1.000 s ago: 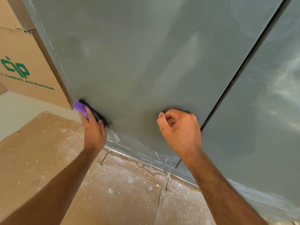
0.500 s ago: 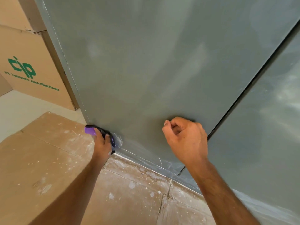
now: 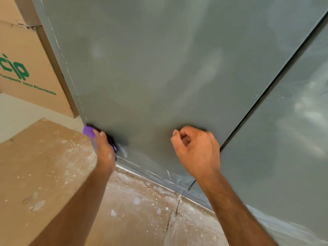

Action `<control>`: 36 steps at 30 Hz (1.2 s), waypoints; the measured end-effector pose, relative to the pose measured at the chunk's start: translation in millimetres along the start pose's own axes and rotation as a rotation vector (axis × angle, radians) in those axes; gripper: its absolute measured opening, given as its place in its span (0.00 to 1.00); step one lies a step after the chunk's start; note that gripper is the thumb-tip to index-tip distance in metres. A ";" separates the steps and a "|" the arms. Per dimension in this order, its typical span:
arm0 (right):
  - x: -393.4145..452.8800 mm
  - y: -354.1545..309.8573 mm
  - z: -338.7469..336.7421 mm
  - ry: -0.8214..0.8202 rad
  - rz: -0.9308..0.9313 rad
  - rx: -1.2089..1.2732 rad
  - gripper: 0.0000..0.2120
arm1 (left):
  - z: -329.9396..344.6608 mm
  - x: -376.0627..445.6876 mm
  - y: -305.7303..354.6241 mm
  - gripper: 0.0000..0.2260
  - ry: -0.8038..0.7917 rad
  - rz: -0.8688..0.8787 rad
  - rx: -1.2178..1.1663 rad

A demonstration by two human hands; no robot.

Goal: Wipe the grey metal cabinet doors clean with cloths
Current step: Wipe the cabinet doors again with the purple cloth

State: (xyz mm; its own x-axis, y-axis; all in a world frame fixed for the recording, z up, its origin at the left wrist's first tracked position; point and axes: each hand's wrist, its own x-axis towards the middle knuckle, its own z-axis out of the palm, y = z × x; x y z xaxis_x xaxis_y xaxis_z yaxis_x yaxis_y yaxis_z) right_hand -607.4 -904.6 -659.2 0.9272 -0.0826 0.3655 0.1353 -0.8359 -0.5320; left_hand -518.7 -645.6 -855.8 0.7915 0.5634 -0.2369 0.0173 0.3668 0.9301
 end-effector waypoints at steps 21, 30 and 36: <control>0.5 0.4 -4.2 -0.033 -0.055 -0.059 0.18 | -28.2 16.4 -57.4 0.28 -0.034 -0.446 -0.173; 1.2 0.0 1.6 0.001 -0.045 -0.056 0.18 | -24.7 27.0 -59.4 0.28 -0.031 -0.435 -0.187; 0.7 0.7 2.4 0.012 -0.041 -0.050 0.19 | -31.3 13.1 -44.2 0.23 -0.061 -0.345 -0.116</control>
State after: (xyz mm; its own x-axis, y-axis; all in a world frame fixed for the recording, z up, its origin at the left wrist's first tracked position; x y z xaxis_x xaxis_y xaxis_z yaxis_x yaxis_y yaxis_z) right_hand -605.8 -904.0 -661.2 0.9170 -0.0534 0.3952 0.1553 -0.8649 -0.4773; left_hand -528.2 -631.2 -908.8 0.7864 0.3480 -0.5103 0.2228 0.6108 0.7598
